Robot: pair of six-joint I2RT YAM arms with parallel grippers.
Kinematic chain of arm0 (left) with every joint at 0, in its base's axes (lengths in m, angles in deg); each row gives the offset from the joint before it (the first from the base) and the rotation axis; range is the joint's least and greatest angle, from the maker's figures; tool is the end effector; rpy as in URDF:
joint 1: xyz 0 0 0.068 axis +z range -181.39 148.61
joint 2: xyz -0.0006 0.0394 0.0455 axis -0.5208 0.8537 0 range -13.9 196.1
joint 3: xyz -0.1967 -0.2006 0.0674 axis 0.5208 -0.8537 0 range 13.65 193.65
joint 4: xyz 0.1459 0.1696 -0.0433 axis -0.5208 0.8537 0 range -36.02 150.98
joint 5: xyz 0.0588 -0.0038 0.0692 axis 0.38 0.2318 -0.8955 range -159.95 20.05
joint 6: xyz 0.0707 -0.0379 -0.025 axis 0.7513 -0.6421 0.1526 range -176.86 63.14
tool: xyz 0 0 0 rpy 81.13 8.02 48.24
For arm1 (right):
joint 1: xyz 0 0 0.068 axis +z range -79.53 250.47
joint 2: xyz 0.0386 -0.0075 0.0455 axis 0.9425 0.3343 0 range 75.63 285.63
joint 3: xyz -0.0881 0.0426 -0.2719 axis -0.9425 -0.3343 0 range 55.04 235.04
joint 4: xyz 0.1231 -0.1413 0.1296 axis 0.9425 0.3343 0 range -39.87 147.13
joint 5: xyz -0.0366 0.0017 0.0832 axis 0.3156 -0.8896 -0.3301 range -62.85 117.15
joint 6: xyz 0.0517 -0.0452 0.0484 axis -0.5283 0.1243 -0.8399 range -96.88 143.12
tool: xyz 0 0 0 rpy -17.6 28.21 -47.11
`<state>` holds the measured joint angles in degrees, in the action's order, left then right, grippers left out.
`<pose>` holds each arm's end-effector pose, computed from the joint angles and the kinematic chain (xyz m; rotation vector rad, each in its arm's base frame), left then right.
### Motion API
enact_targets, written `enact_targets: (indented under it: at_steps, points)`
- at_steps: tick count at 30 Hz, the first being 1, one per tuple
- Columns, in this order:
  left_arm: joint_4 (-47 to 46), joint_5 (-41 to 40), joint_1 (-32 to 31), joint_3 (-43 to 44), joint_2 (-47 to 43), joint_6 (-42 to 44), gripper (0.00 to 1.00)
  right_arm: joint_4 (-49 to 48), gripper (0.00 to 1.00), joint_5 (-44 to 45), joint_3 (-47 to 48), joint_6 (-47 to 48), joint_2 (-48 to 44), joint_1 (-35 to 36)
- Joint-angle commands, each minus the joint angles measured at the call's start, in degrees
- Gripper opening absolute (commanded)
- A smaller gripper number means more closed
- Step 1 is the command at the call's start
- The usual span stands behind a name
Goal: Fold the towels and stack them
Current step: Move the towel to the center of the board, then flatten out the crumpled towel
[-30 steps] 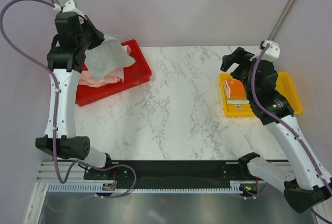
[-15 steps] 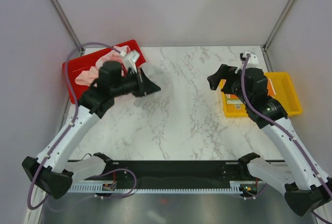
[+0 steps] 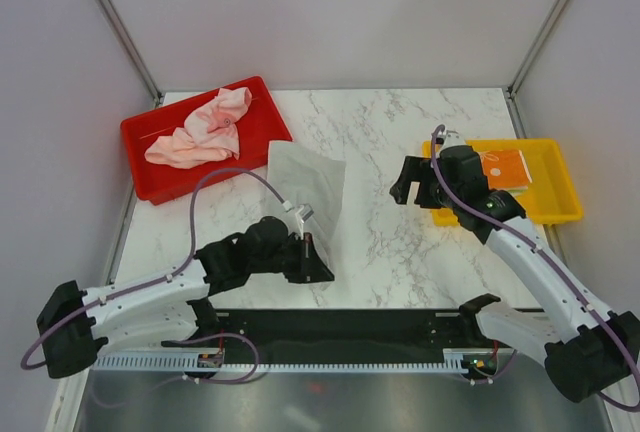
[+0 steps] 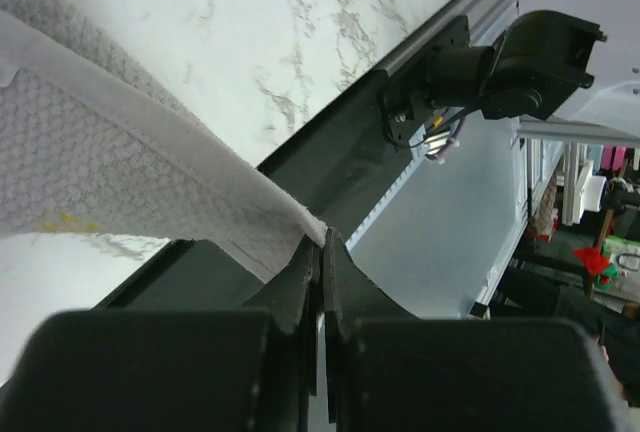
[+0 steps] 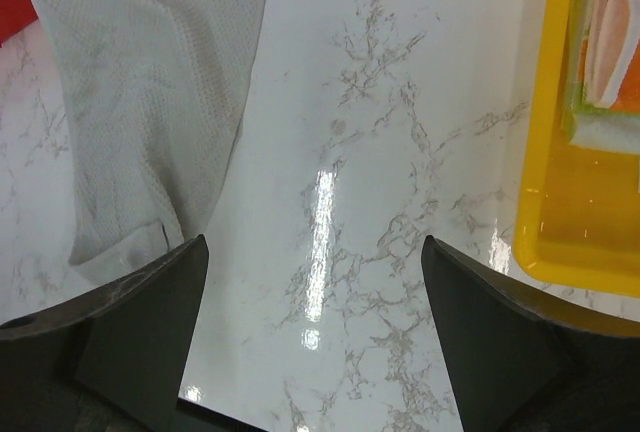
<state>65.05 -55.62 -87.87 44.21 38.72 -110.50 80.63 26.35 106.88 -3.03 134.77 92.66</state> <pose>0.0883 -0.1663 0.2343 0.2288 2.4599 -1.2714 0.1915 0.0792 0.2970 0.0708 2.2719 0.4703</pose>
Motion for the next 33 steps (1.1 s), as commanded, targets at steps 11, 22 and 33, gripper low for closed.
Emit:
enact_targets:
  at_steps: [11,22,33]
  points:
    - [-0.48,-12.11,-14.09,17.92,14.18,-3.16,0.59,-11.49,0.81,-3.15,5.2,-3.2,12.2,0.22]
    - [19.77,-23.45,18.86,29.64,14.96,11.36,0.68,-22.85,0.58,-5.88,19.26,0.4,39.99,4.61]
    - [11.88,-20.22,35.92,24.28,26.65,9.44,0.66,-24.0,0.55,2.99,27.88,3.74,57.32,7.6]
